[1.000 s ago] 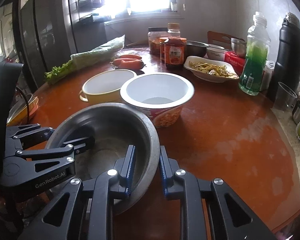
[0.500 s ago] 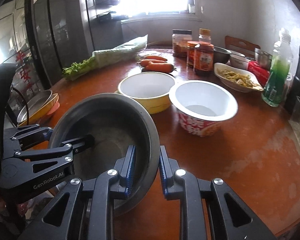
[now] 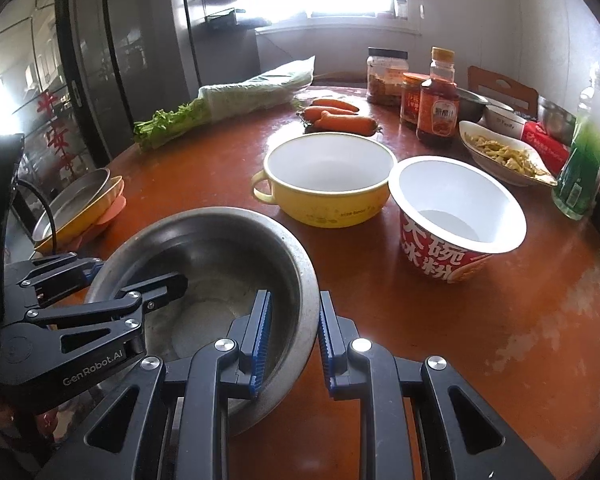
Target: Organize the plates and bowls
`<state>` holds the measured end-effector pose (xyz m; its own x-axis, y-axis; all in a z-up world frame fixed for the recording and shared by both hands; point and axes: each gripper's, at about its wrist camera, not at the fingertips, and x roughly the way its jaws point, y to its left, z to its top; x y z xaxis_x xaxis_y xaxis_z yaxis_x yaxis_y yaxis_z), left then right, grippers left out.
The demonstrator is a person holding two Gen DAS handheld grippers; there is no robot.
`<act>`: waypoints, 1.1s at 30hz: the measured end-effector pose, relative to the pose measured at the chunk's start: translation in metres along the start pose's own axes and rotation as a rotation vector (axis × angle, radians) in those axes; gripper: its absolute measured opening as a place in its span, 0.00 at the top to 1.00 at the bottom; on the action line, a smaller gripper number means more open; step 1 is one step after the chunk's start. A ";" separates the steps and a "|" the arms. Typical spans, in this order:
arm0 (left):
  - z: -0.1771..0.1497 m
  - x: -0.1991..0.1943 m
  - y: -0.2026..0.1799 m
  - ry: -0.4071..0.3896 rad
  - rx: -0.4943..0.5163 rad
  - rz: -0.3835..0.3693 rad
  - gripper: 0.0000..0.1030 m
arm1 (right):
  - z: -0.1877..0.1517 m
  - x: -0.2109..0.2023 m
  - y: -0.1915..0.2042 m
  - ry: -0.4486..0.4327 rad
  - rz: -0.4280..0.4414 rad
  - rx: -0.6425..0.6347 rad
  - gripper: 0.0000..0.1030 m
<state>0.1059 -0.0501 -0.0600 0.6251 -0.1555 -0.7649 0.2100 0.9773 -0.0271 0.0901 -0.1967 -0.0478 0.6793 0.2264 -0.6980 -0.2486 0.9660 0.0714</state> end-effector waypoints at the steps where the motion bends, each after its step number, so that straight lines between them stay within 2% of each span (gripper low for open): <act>1: 0.000 0.000 0.000 -0.001 0.001 -0.002 0.64 | 0.000 0.000 -0.001 -0.001 0.000 0.002 0.78; 9: 0.006 0.007 -0.006 -0.012 0.024 -0.007 0.64 | 0.004 0.003 -0.007 -0.007 -0.009 0.018 0.78; 18: 0.010 0.016 -0.015 -0.012 0.052 -0.050 0.64 | 0.007 0.011 -0.012 0.005 -0.011 0.033 0.78; 27: 0.012 0.014 -0.007 -0.021 0.029 -0.066 0.62 | 0.010 0.011 -0.016 -0.006 0.003 0.057 0.77; 30: 0.013 0.010 -0.006 -0.032 0.021 -0.081 0.56 | 0.011 0.011 -0.018 -0.001 0.006 0.077 0.70; 32: 0.013 0.009 -0.006 -0.035 0.023 -0.089 0.45 | 0.012 0.010 -0.020 -0.004 0.013 0.101 0.61; 33: 0.013 0.007 -0.006 -0.039 0.025 -0.087 0.43 | 0.012 0.009 -0.022 -0.006 0.021 0.113 0.60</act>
<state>0.1192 -0.0585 -0.0571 0.6328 -0.2455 -0.7344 0.2830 0.9561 -0.0758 0.1101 -0.2144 -0.0469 0.6789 0.2468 -0.6915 -0.1831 0.9690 0.1660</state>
